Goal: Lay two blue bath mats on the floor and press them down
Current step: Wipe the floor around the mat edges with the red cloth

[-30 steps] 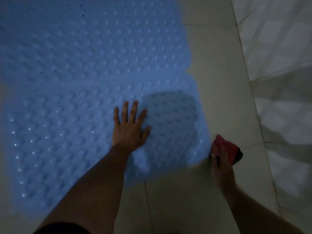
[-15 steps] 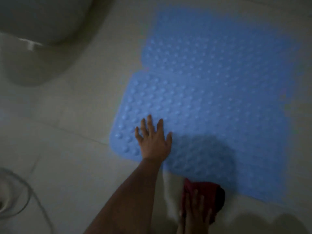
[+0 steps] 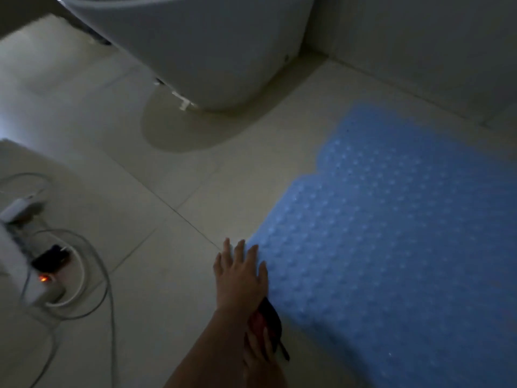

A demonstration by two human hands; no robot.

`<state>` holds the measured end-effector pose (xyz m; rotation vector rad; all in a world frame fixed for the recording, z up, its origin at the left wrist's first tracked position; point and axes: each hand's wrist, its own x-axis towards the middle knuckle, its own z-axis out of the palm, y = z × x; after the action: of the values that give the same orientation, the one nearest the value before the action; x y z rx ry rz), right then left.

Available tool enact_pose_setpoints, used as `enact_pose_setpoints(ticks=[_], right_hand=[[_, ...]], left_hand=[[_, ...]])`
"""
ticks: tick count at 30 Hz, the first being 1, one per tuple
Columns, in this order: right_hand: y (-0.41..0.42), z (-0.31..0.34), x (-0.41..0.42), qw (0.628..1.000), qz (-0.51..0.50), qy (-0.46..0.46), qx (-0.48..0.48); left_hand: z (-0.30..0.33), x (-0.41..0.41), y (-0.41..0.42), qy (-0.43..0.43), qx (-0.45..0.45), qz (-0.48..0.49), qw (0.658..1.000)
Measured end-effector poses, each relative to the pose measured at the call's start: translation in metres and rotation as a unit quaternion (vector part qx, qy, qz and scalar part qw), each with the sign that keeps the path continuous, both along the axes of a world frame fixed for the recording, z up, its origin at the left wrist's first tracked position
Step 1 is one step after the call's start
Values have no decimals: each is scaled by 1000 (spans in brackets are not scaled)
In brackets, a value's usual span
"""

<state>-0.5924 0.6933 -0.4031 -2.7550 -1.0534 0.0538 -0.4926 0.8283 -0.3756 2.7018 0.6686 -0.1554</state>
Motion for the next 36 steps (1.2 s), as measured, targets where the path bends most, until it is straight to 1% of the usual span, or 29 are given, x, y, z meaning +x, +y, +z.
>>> enact_pose_setpoints(ticks=[1, 3, 4, 6, 7, 10, 12, 14, 16, 20, 22, 23, 24, 25, 27, 28, 29, 31, 33, 34, 36], right_hand=[[20, -14, 11, 999, 11, -9, 32], [42, -10, 17, 993, 97, 72, -10], [57, -10, 20, 982, 147, 113, -36], [80, -10, 32, 964, 177, 197, -40], [91, -11, 40, 959, 184, 211, -42], [121, -7, 73, 962, 188, 197, 1], [136, -5, 106, 961, 186, 204, 2], [148, 0, 146, 962, 177, 202, -46], [157, 8, 191, 961, 147, 213, -95], [158, 23, 281, 967, 57, 191, -156], [147, 26, 303, 972, 22, 165, -168], [140, 27, 303, 973, 30, 160, -165], [133, 25, 293, 972, 59, 167, -155], [126, 23, 279, 969, 107, 176, -137], [108, 16, 261, 952, 214, 182, -125], [102, 11, 262, 944, 246, 182, -123], [98, 10, 272, 943, 257, 177, -118], [92, 9, 300, 954, 220, 170, -114], [89, 15, 327, 966, 140, 189, -109], [89, 18, 342, 967, 109, 200, -112], [93, 24, 369, 964, 79, 218, -126]], left_hand=[[3, -6, 14, 1, 9, 23, 1000], [11, -16, 38, -7, 9, 77, 997], [15, -20, 50, -12, 6, 105, 994], [22, -27, 74, -23, -1, 155, 988], [24, -29, 84, -27, 0, 172, 985], [27, -33, 107, -43, 7, 206, 978], [30, -32, 113, -42, 7, 214, 976], [32, -29, 114, -30, 18, 196, 980], [27, -26, 111, -7, 24, 158, 987], [18, -13, 105, 23, 0, 84, 996], [16, -7, 103, 42, 4, 65, 997], [14, -4, 103, 50, 2, 70, 996], [12, -4, 104, 57, 1, 82, 995], [10, -4, 106, 59, 0, 94, 994], [6, 6, 108, 46, -6, 107, 993], [4, 11, 107, 38, -6, 110, 993], [4, 17, 105, 33, -9, 106, 994], [1, 35, 93, 37, -15, 67, 997], [-4, 49, 82, 56, -7, 7, 998], [-8, 58, 77, 64, -1, -26, 998], [-19, 72, 70, 85, 3, -77, 993]])
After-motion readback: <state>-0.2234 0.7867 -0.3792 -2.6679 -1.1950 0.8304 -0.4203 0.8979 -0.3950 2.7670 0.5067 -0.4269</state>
